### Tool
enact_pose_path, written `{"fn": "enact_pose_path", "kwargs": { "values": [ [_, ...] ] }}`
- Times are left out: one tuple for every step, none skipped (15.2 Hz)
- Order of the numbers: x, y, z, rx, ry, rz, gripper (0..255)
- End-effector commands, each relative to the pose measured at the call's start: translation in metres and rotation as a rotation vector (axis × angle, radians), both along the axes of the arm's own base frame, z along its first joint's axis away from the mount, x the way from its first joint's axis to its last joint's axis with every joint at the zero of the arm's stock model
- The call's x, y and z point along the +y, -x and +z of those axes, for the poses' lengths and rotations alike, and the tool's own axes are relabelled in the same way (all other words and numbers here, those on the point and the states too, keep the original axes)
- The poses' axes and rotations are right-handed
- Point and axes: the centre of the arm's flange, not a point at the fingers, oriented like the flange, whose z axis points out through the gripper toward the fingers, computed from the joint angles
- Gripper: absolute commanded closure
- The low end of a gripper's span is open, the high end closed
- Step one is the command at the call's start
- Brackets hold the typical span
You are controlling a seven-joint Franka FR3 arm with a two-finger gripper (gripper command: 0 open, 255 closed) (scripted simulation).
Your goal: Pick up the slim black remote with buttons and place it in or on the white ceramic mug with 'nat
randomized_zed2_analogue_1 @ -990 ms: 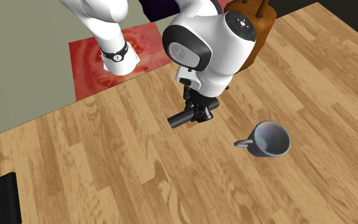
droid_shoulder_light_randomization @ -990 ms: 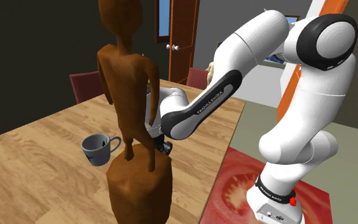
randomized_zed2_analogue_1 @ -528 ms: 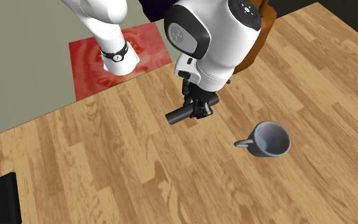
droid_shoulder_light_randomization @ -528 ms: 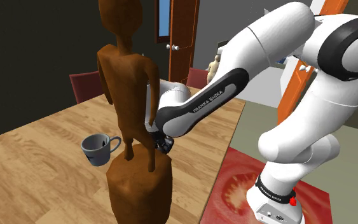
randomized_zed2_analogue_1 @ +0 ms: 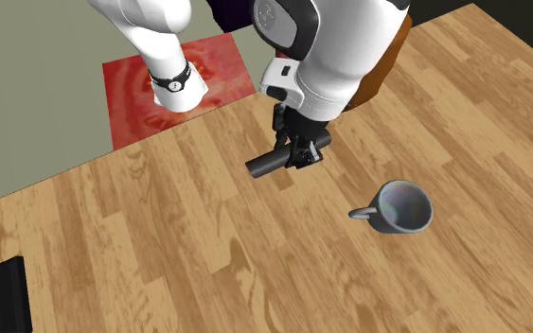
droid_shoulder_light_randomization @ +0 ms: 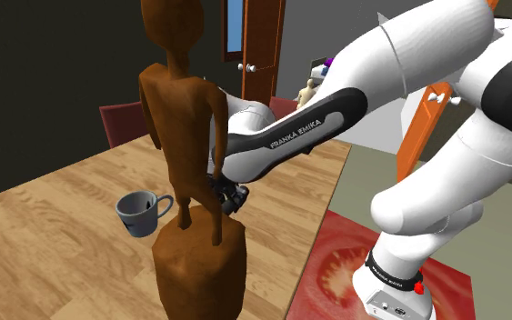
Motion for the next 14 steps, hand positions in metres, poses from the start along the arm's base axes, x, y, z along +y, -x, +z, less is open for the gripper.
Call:
{"fn": "enact_pose_path", "kwargs": {
  "values": [
    [-0.001, 0.001, 0.011, 0.0, -0.001, 0.001, 255],
    [-0.001, 0.001, 0.016, 0.0, -0.001, 0.001, 255],
    [-0.001, 0.001, 0.021, 0.0, -0.001, 0.001, 255],
    [-0.001, 0.001, 0.027, 0.0, -0.001, 0.001, 255],
    [-0.001, 0.001, 0.032, 0.0, -0.001, 0.001, 255],
    [-0.001, 0.001, 0.037, 0.0, -0.001, 0.001, 255],
    [-0.001, 0.001, 0.043, 0.0, -0.001, 0.001, 255],
    [-0.001, 0.001, 0.048, 0.0, -0.001, 0.001, 255],
    [-0.001, 0.001, 0.053, 0.0, -0.001, 0.001, 255],
    [-0.001, 0.001, 0.058, 0.0, -0.001, 0.001, 255],
    [-0.001, 0.001, 0.064, 0.0, -0.001, 0.001, 255],
    [-0.001, 0.001, 0.069, 0.0, -0.001, 0.001, 255],
    [-0.001, 0.001, 0.074, 0.0, -0.001, 0.001, 255],
    [-0.001, 0.001, 0.08, 0.0, -0.001, 0.001, 255]
  ]
}}
